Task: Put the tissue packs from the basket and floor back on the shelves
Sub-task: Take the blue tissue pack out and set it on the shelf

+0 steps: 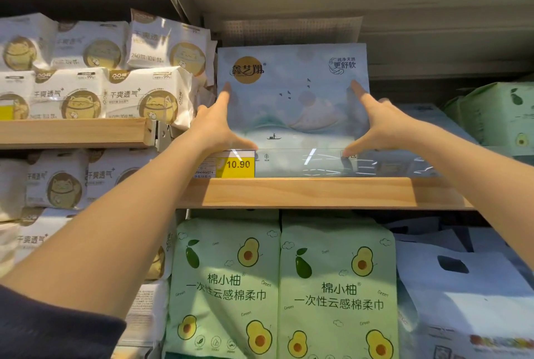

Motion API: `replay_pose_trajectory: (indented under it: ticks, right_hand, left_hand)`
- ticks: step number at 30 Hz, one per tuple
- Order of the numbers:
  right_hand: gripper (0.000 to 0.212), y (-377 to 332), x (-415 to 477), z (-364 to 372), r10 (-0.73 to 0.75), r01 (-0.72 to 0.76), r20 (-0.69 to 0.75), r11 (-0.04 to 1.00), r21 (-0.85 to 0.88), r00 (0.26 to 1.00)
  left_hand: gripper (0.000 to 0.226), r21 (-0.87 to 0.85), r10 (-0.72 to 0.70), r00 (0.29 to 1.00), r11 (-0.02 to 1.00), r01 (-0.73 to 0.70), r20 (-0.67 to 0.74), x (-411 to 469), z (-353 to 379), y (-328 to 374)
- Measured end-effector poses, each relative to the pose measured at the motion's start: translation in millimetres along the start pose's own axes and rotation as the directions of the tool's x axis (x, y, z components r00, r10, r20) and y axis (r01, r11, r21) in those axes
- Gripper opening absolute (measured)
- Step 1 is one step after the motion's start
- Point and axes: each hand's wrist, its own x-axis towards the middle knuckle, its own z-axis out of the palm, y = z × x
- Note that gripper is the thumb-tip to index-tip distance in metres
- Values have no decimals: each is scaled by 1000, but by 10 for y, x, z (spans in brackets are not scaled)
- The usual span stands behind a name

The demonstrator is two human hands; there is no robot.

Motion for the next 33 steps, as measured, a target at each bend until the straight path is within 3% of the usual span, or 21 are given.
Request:
replay_pose_trajectory:
  ticks: [11,18,21,33]
  right_hand:
    - [120,19,-25,12,-5,7,-104,1000,23,995]
    - [81,-32,-95,-6,-54,67,-274,997,40,960]
    - [69,-62,-186,-31,-75,87,-278,996,30,958]
    - [61,-243,-1170,-325,-80,89,-215,995,33,973]
  left_hand:
    - [123,-21,28,995,999,-30,-96,-18,30,-12]
    - [81,-2,82,982,997,-83,-168,-92,13,50]
    - [64,0,129,969,991,-132,-211,-190,-32,64]
    - [55,-13,177,981,984,-178,-80,-1038,-376,274]
